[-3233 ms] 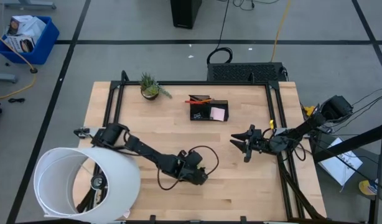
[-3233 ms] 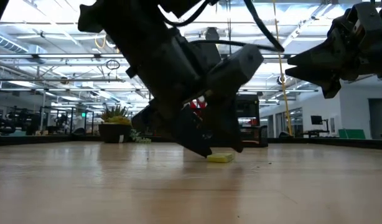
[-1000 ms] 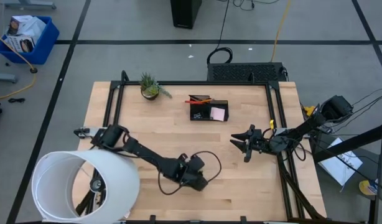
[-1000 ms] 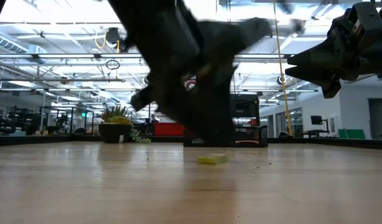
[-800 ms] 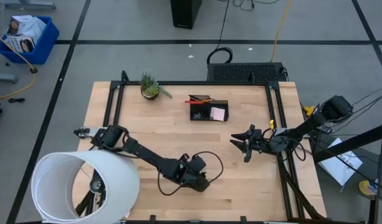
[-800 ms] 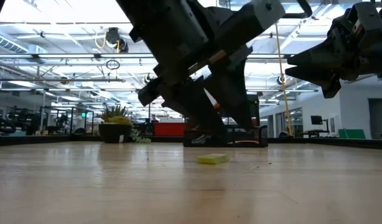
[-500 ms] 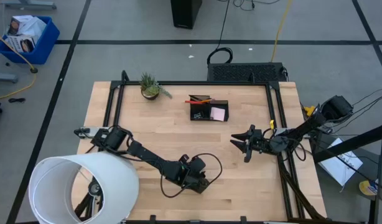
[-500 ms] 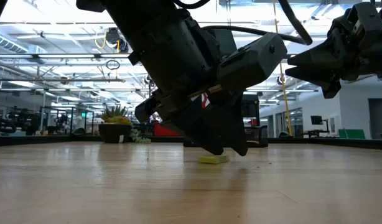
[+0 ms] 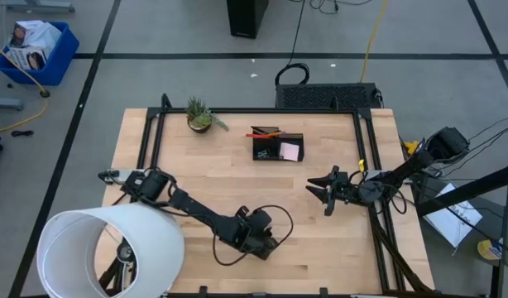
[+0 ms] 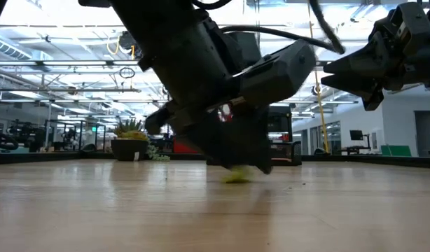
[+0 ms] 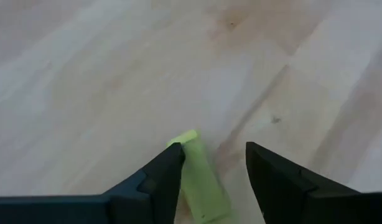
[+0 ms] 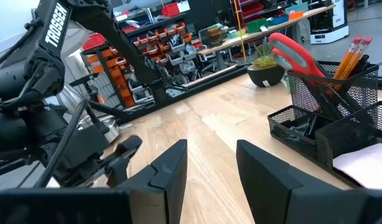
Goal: Pick and place office supplies into organizer
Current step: Put the green eraser into the desk organizer
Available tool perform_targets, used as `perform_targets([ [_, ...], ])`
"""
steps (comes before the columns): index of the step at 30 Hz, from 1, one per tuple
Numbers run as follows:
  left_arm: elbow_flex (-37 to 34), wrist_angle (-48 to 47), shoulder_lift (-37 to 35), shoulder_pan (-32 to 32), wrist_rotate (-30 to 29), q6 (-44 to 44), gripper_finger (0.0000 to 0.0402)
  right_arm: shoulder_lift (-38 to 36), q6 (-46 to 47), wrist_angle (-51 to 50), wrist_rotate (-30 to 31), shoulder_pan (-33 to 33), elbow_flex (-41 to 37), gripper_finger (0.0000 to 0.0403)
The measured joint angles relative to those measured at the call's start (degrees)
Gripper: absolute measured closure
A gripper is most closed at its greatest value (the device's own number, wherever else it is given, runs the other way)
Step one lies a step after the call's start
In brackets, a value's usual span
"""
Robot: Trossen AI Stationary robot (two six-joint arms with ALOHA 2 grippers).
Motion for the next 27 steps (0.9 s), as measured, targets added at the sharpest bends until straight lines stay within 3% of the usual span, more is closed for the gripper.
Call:
perform_targets([
  [7,-0.19,-3.44,0.04,-0.64,-1.12,-4.39,0.0198,0.0,0.0,0.02,0.0,0.0,-0.02,0.0271],
  [14,-0.19,-3.78,0.04,-0.68,-1.44,-4.36,0.0209,0.02,0.0,0.02,0.0,-0.02,0.0,0.0271],
  [21,-0.19,-3.84,0.03,-0.33,-1.54,-4.76,0.0246,0.02,0.0,0.02,0.0,-0.02,-0.02,0.0271],
  [27,-0.19,-4.99,0.02,-0.24,-2.0,-3.32,0.0305,0.02,0.0,0.02,0.0,-0.02,0.0,0.0271],
])
